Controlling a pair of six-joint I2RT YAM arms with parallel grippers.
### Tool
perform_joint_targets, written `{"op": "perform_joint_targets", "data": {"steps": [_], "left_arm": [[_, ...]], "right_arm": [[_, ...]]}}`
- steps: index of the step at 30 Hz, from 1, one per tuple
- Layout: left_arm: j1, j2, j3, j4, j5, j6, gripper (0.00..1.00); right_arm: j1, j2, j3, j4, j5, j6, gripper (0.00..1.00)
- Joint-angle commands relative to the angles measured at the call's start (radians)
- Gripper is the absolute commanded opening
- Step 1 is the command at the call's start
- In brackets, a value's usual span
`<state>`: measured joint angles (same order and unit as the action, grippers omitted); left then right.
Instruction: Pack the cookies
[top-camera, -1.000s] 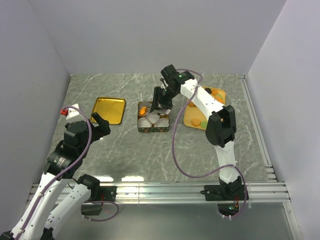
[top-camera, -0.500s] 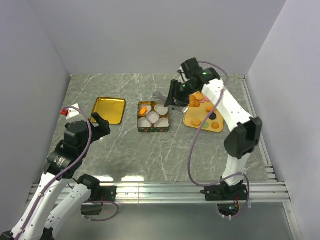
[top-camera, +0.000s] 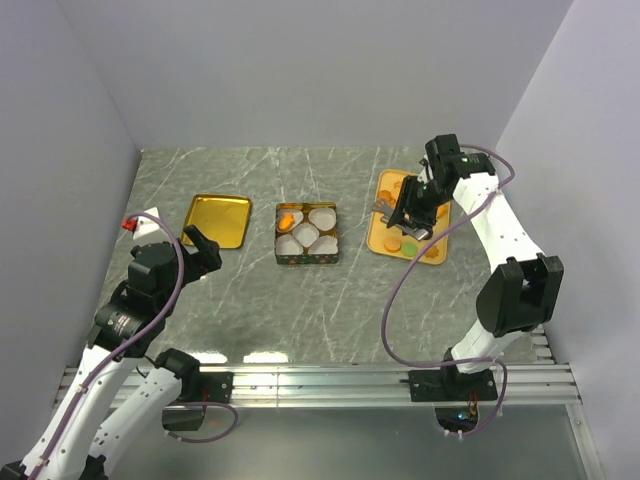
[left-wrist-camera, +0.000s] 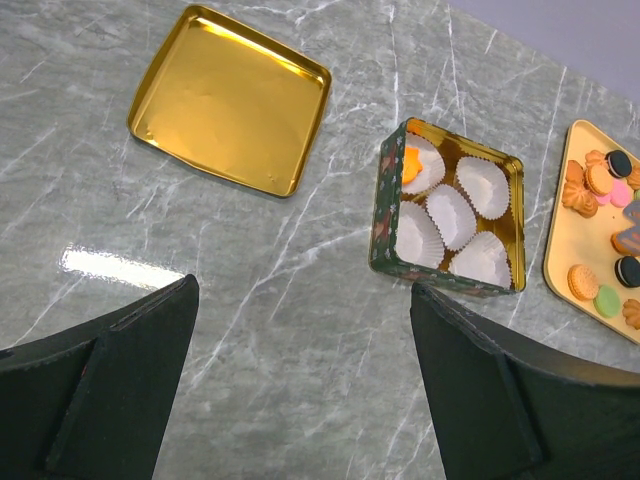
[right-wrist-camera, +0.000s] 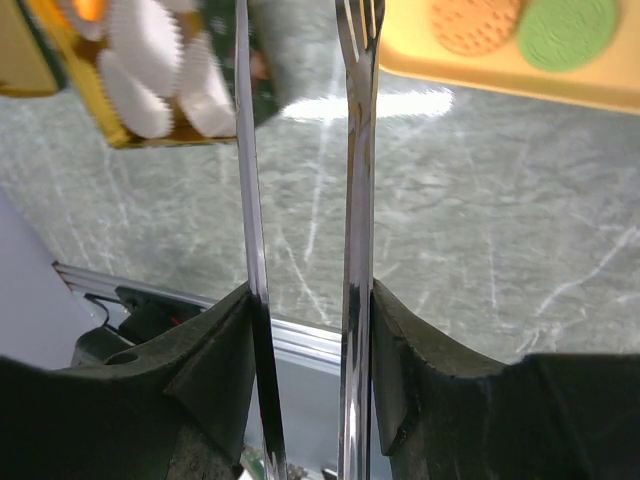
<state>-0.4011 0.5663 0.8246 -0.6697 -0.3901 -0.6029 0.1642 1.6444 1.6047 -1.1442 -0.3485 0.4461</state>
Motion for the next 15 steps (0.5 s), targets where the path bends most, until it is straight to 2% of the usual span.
{"op": "perform_joint_targets", "data": {"steps": [1, 15], "left_arm": [[-0.005, -0.006, 0.002, 0.032, -0.003, 0.008, 0.93], [-0.004, 0.001, 0.004, 0.024, -0.015, 0.002, 0.93]], "right_arm": [[-0.020, -0.034, -0.046, 0.044, 0.000, -0.024, 0.51], [-0.060, 0.087, -0.065, 0.112, 0.011, -0.007, 0.51]]}}
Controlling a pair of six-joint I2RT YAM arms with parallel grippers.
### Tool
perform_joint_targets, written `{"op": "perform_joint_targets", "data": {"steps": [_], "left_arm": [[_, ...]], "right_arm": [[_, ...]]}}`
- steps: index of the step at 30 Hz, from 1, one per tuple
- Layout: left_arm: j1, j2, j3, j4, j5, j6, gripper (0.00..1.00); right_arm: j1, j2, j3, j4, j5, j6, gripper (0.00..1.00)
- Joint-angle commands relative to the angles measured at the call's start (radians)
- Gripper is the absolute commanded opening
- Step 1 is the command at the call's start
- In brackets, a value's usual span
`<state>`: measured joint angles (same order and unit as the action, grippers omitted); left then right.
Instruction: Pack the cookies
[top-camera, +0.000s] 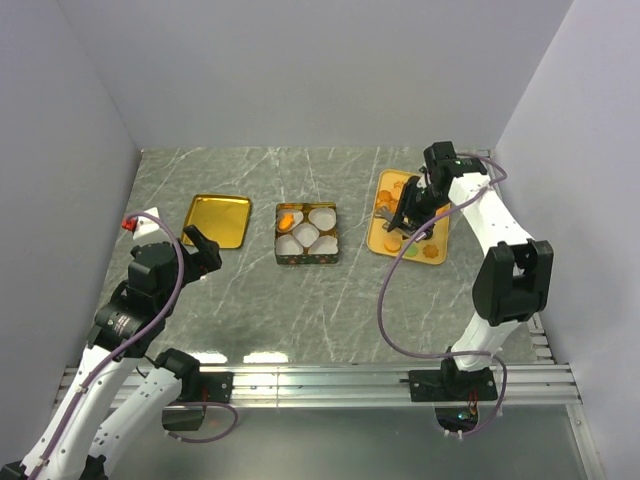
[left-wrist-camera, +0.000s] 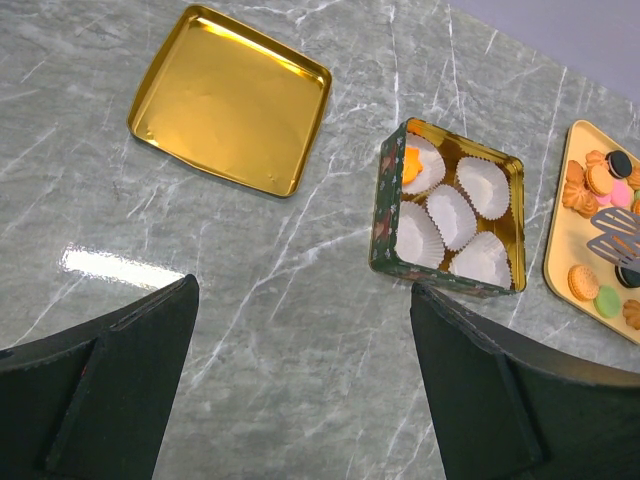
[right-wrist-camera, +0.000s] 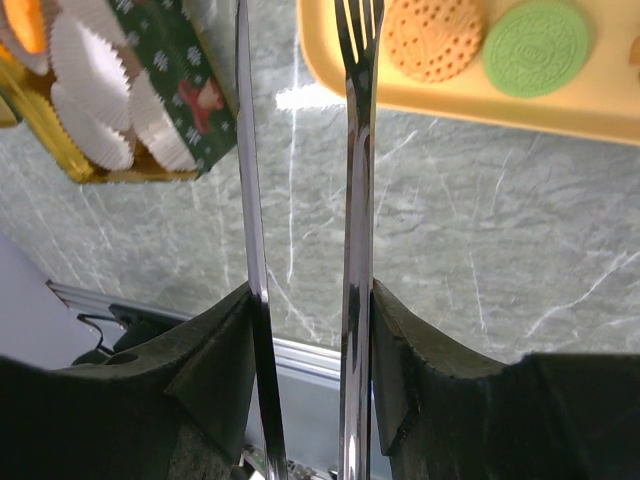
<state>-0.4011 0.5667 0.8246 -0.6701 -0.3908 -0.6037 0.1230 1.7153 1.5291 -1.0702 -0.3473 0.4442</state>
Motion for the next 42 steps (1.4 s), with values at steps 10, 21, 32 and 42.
{"op": "perform_joint_targets", "data": {"steps": [10, 21, 32, 42], "left_arm": [[0.004, 0.015, 0.004, 0.026, -0.006, 0.005, 0.93], [0.008, 0.029, 0.005, 0.027, -0.006, 0.007, 0.93], [0.008, 0.027, 0.002, 0.027, -0.006, 0.007, 0.93], [0.008, 0.019, 0.004, 0.027, -0.008, 0.005, 0.93]], "right_arm": [[-0.040, 0.105, 0.025, 0.081, -0.024, 0.010, 0.51], [-0.045, 0.201, 0.112, 0.090, -0.038, 0.034, 0.50], [-0.049, 0.248, 0.158, 0.099, -0.088, 0.057, 0.50], [-0.049, 0.265, 0.141, 0.124, -0.107, 0.068, 0.42]]}}
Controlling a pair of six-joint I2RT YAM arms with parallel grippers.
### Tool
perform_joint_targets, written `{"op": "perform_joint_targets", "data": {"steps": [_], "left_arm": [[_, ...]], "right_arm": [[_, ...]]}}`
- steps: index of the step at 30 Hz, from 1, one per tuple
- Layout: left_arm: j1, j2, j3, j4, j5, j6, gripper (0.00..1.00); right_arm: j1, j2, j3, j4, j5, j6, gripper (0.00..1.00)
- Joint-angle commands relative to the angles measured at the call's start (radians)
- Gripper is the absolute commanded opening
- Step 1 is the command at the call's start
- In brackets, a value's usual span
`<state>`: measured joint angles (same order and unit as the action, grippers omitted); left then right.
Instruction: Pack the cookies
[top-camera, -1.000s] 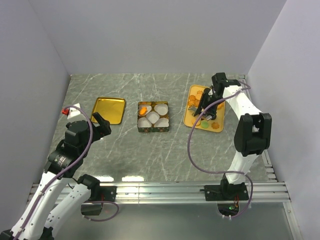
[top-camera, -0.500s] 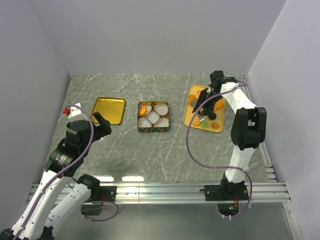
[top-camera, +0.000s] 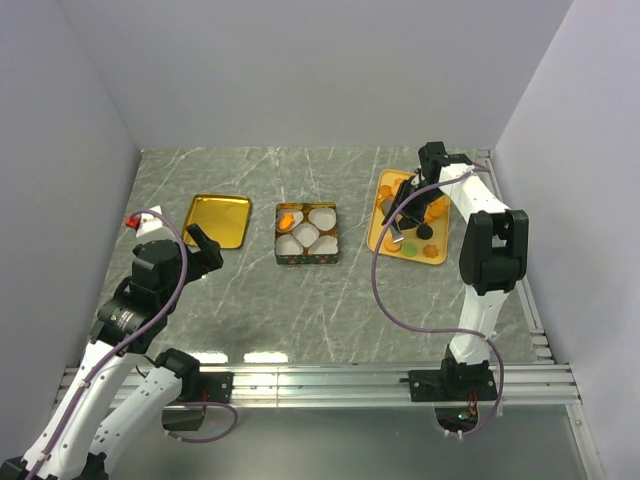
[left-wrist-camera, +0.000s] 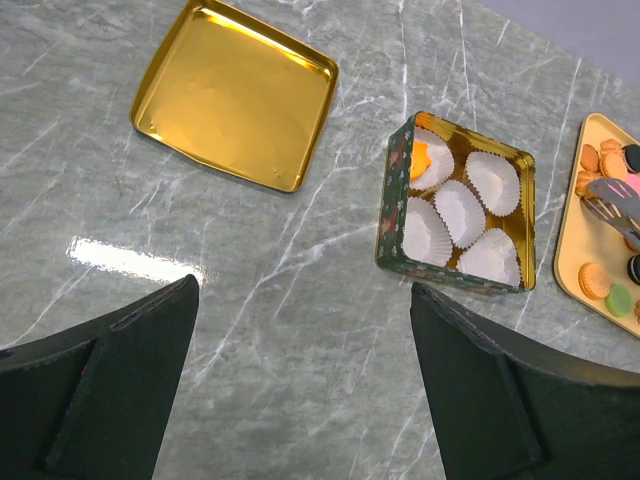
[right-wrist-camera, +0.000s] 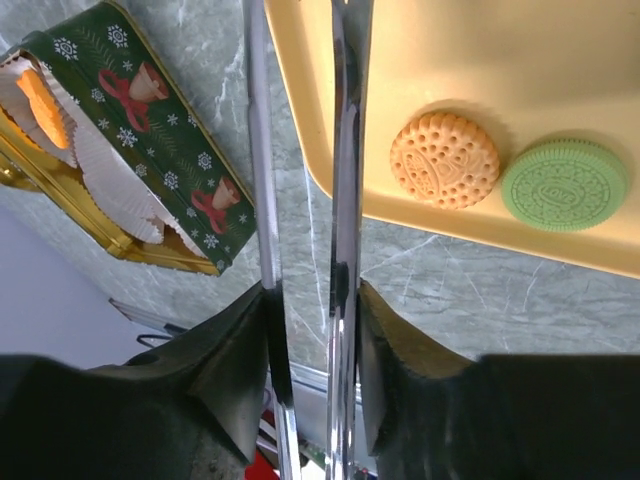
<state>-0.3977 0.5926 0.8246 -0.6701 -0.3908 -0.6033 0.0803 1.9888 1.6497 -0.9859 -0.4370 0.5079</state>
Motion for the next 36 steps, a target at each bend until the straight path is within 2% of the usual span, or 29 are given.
{"op": "perform_joint_targets", "data": {"steps": [1, 8, 34, 36], "left_arm": [[0.005, -0.007, 0.004, 0.027, -0.008, 0.007, 0.93], [0.007, -0.010, 0.002, 0.029, -0.006, 0.007, 0.93], [-0.003, -0.028, -0.001, 0.033, 0.001, 0.010, 0.94], [-0.006, -0.028, 0.004, 0.029, -0.008, 0.007, 0.97]], "right_arm": [[-0.007, -0.007, 0.019, 0.039, -0.019, 0.004, 0.39], [-0.008, -0.024, 0.007, 0.032, -0.017, -0.006, 0.29], [-0.076, -0.274, -0.008, -0.125, 0.017, -0.114, 0.24], [-0.076, -0.301, -0.019, -0.134, 0.009, -0.120, 0.24]]}}
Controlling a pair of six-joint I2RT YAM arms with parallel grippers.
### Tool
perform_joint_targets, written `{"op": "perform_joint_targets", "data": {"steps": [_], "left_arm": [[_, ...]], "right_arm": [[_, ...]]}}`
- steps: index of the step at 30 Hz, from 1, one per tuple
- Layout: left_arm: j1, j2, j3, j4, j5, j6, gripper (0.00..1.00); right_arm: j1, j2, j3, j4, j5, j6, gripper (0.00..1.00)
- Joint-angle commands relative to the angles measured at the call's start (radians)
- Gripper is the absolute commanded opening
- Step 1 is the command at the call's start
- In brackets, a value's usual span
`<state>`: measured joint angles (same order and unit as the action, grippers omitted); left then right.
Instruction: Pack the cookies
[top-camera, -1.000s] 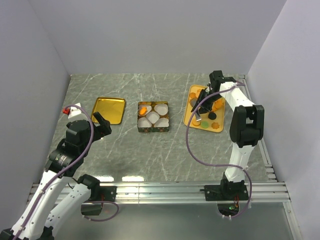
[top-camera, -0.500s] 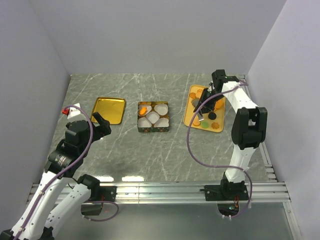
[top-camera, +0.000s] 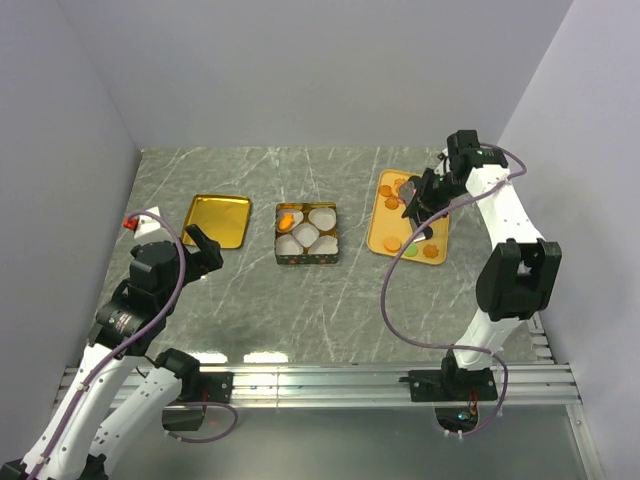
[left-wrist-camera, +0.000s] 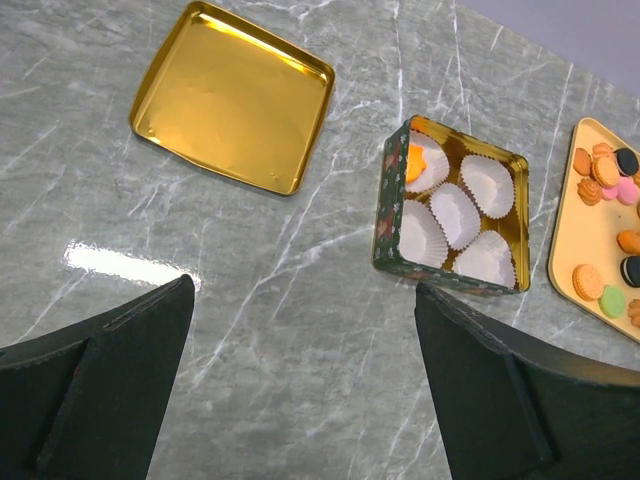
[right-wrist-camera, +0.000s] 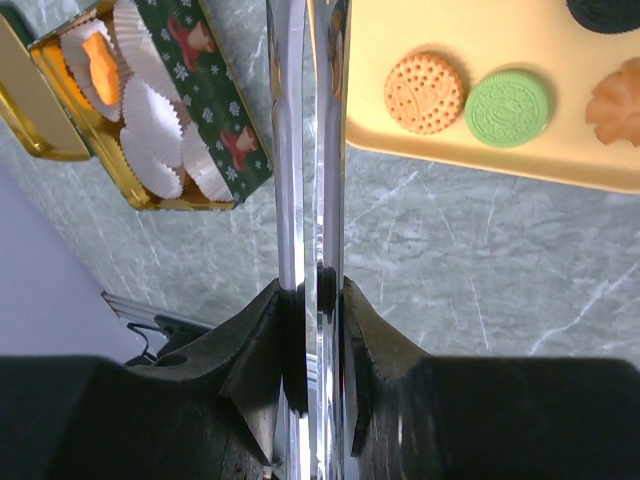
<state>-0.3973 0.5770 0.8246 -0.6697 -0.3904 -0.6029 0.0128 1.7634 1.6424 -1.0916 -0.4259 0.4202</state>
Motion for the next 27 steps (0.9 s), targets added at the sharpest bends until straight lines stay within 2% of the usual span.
{"op": "perform_joint_targets", "data": {"steps": [1, 10, 18, 23, 27], "left_arm": [[-0.008, -0.009, 0.005, 0.024, -0.013, -0.001, 0.99], [-0.011, -0.003, 0.008, 0.024, -0.007, 0.002, 1.00], [-0.011, -0.011, 0.005, 0.021, -0.011, -0.001, 0.99], [-0.009, -0.019, 0.007, 0.019, -0.016, -0.005, 0.98], [-0.008, -0.022, 0.007, 0.019, -0.016, -0.005, 0.98]], "right_arm": [[-0.008, -0.085, -0.015, -0.028, -0.010, -0.034, 0.24], [0.004, -0.208, -0.044, -0.033, -0.203, -0.023, 0.24], [0.111, -0.248, -0.064, -0.083, -0.212, -0.026, 0.24], [0.245, -0.237, -0.063, -0.077, -0.191, 0.005, 0.24], [0.300, -0.196, -0.046, -0.062, -0.185, 0.034, 0.24]]}}
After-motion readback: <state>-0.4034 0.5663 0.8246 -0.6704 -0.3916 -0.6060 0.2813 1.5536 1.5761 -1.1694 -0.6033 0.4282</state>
